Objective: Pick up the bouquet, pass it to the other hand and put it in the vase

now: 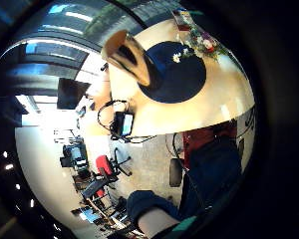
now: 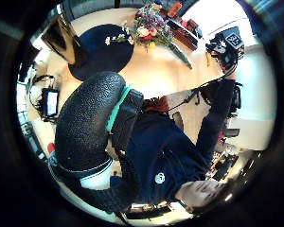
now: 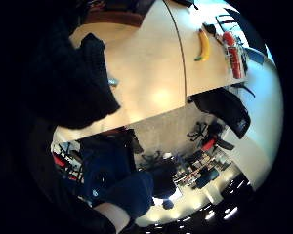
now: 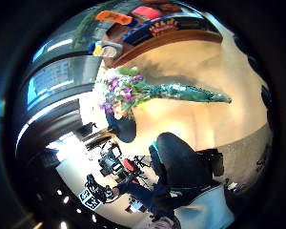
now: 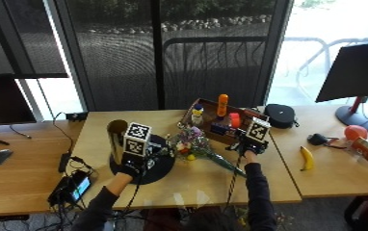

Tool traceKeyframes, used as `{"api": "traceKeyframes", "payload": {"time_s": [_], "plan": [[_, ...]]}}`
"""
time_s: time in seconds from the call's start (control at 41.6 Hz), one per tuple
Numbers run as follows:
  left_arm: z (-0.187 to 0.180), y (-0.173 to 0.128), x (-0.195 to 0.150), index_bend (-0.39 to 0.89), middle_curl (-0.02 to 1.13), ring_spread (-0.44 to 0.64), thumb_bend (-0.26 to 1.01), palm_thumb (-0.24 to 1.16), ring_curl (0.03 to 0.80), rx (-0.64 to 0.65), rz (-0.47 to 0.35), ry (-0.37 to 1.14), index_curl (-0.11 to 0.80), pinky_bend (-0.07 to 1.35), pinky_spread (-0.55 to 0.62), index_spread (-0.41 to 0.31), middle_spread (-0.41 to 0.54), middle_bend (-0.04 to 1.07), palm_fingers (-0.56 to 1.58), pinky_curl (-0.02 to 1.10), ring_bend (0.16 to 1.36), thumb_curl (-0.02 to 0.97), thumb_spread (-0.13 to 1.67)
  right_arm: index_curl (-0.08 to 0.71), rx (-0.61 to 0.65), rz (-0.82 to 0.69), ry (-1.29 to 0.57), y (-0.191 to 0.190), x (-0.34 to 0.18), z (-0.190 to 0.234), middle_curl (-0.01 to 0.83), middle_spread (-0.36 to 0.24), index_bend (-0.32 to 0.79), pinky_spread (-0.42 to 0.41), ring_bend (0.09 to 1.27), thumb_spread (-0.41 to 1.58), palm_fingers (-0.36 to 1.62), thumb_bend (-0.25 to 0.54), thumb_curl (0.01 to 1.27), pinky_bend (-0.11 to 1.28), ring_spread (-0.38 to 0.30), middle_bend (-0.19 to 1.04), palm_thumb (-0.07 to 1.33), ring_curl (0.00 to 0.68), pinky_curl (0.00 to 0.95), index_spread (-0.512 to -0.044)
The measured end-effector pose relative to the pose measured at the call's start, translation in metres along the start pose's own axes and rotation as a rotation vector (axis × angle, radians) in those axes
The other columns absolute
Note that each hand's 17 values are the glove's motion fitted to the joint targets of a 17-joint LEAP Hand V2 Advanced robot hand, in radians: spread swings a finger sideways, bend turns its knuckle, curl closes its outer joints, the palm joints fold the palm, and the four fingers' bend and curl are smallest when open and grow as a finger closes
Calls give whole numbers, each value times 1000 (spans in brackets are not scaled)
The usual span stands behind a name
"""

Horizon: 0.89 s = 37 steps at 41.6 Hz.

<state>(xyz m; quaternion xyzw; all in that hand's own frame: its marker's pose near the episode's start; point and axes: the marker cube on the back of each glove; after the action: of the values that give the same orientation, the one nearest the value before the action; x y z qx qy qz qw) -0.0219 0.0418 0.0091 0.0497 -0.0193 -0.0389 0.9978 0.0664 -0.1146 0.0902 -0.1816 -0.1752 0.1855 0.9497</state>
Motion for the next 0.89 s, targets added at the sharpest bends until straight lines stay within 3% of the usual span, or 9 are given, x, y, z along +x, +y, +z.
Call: {"api": "traceKeyframes", "payload": {"time_s": [0.072, 0.264, 0.409, 0.649, 0.793, 0.817, 0.865, 0.889], "plan": [[6, -3, 0, 148, 286, 237, -16, 165, 271, -20, -2, 6, 279, 392, 310, -48, 182, 180, 131, 316, 624, 241, 1197, 86, -51, 56, 5, -15, 8, 20, 378, 6, 57, 136, 626, 1049, 444, -13, 312, 756, -20, 296, 504, 343, 374, -171], [20, -15, 0, 152, 294, 237, -16, 164, 275, -25, 9, 2, 287, 389, 310, -48, 178, 178, 131, 322, 622, 247, 1197, 90, 62, 199, 38, -14, 15, 53, 392, -5, 65, 143, 637, 1022, 452, -13, 336, 743, -42, 308, 557, 348, 368, -165], [21, -20, 4, 152, 303, 230, -11, 175, 275, 2, 15, -20, 293, 373, 301, -48, 165, 192, 161, 320, 620, 251, 1205, 99, 111, 82, 78, -29, 9, 76, 402, -34, 81, 138, 634, 1010, 463, -11, 353, 725, -75, 320, 599, 352, 361, -166], [24, -28, 7, 160, 324, 214, -15, 182, 276, 36, 50, 13, 304, 346, 289, -53, 136, 199, 207, 321, 601, 254, 1208, 128, 126, 108, 136, -42, 10, 106, 418, -74, 96, 137, 607, 994, 485, -18, 381, 686, -124, 323, 659, 357, 352, -176], [23, -31, 3, 169, 333, 195, -12, 190, 273, 45, 41, 39, 318, 318, 276, -62, 113, 194, 251, 318, 578, 258, 1215, 175, 203, 136, 157, -44, 5, 111, 430, -116, 170, 108, 564, 1003, 582, 33, 435, 608, -167, 340, 798, 350, 331, -209], [23, -31, 2, 174, 336, 193, -13, 191, 273, 47, 38, 39, 321, 312, 272, -63, 108, 196, 259, 317, 572, 258, 1216, 200, 197, 130, 154, -43, 2, 112, 431, -128, 227, 97, 556, 1004, 632, 45, 446, 576, -183, 336, 827, 351, 324, -226], [23, -31, 1, 173, 337, 189, -13, 192, 274, 48, 34, 41, 325, 302, 269, -64, 104, 188, 266, 317, 569, 259, 1217, 211, 168, 93, 153, -40, -3, 114, 430, -137, 213, 89, 539, 1003, 644, 39, 456, 555, -194, 323, 839, 348, 320, -235], [24, -31, 0, 172, 339, 187, -12, 194, 274, 49, 33, 43, 327, 298, 267, -65, 102, 189, 270, 317, 565, 259, 1219, 237, 155, 73, 153, -39, -5, 115, 434, -147, 260, 77, 540, 1004, 699, 66, 470, 514, -207, 327, 890, 353, 311, -245]]}}
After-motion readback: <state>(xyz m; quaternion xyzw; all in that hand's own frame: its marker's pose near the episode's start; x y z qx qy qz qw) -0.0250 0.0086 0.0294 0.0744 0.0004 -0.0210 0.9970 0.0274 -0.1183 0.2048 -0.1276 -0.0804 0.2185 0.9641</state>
